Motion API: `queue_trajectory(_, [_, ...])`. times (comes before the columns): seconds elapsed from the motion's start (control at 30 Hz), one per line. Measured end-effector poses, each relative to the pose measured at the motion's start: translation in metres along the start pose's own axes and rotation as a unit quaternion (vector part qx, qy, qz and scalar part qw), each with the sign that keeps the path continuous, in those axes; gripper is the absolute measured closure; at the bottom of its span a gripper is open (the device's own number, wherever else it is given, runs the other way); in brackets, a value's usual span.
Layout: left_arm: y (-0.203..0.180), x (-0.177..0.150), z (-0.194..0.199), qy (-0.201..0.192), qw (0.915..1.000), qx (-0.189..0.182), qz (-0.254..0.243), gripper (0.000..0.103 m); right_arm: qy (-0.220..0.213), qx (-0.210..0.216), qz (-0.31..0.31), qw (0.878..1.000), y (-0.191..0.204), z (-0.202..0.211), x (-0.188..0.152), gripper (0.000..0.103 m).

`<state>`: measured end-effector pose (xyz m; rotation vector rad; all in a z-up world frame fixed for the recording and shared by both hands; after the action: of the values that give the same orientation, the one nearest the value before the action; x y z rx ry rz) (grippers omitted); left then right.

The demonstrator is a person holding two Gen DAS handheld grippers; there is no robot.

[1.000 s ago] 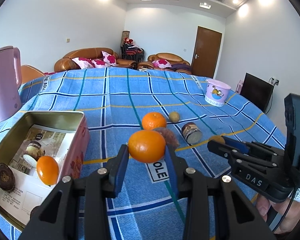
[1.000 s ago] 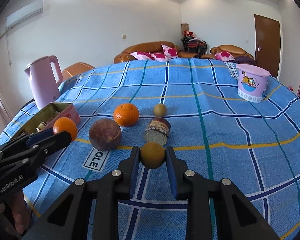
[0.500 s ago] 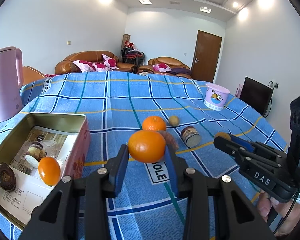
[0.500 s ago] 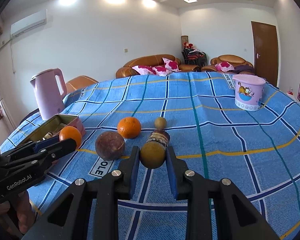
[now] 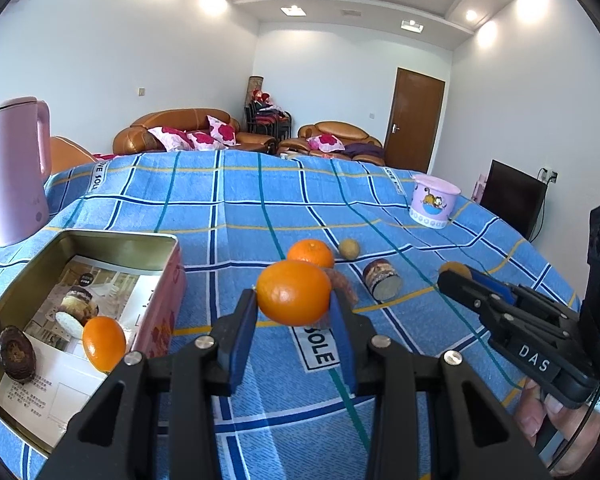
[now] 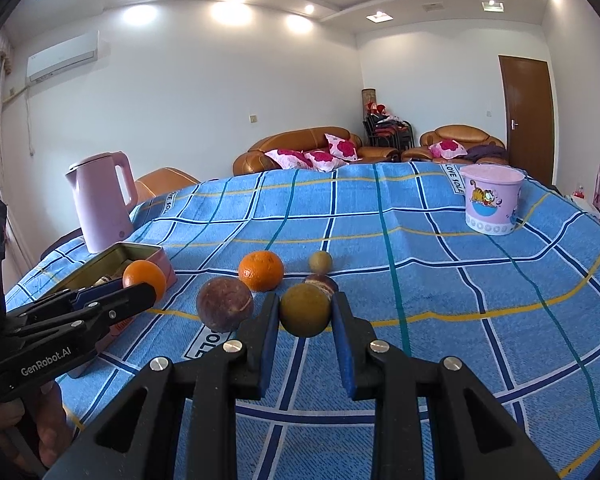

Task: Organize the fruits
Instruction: 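Carry the orange with the left tool while the right tool carries the brown fruit into the tin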

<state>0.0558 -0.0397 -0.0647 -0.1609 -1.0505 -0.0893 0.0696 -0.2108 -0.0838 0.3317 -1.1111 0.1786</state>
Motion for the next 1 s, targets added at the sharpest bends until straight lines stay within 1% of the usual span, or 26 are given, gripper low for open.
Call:
queue_trajectory(0.43, [0.001, 0.001, 0.004, -0.01, 0.9999, 0.002, 0.002, 0.064, -0.025, 0.006, -0.001, 1.0, -0.001, 0.009, 0.0, 0.075])
queue_trajectory(1.0, [-0.001, 0.001, 0.012, -0.034, 0.9993, 0.013, -0.003, 0.064, -0.04, 0.01, 0.004, 0.999, 0.0, 0.013, -0.001, 0.075])
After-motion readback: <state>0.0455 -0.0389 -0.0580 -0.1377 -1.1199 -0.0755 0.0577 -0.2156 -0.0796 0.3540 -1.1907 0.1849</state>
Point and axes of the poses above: each gripper's, at about its wrist camera, not at the fingertips, and z roughly against the way its jaws point, y to its left, x to its top, the point moved 1 cm from there along -z, roughly the way its jaws point, and after that the axes turned 6 degrees about x, right-handed, at the moved point
